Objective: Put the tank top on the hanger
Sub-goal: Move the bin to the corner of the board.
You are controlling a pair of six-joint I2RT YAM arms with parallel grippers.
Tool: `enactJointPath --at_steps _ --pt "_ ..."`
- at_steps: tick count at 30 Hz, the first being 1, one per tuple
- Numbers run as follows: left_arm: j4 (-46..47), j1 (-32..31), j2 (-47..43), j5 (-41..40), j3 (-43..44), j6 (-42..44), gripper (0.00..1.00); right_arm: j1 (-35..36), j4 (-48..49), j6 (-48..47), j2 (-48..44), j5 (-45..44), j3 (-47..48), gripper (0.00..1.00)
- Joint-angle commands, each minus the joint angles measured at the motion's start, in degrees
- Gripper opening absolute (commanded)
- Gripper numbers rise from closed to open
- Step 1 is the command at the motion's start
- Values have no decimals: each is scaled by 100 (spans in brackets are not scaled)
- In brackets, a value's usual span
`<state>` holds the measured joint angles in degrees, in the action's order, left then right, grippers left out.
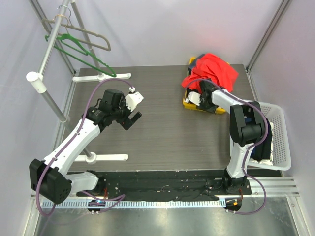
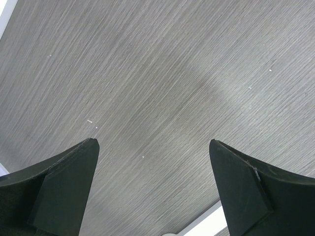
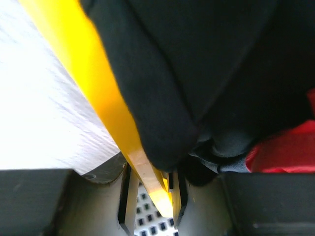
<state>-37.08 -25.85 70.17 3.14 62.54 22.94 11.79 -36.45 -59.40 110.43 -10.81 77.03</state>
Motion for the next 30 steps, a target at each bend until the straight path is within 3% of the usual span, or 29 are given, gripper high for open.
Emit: enactJointPath --at_steps 1,7,10,12,15,25,30 --pt "148 27 -47 73 91 -26 100 -133 366 -519 127 -729 329 33" --pt "157 18 -135 82 12 -35 100 -230 525 -608 120 -1125 567 39" --pt "166 27 -153 73 -23 -18 100 -204 210 -468 -82 -907 715 50" --pt "175 36 -153 91 -32 -26 100 -186 -361 -240 -302 -565 883 65" --pt "175 27 -153 135 -40 -26 100 -116 -1144 85 -619 -73 1199 74" --pt "131 36 -188 240 -14 -53 100 411 -2138 1070 -1042 2274 1980 77" --pt "105 27 -311 223 -58 -53 100 1200 -1753 1553 -708 2136 2316 77"
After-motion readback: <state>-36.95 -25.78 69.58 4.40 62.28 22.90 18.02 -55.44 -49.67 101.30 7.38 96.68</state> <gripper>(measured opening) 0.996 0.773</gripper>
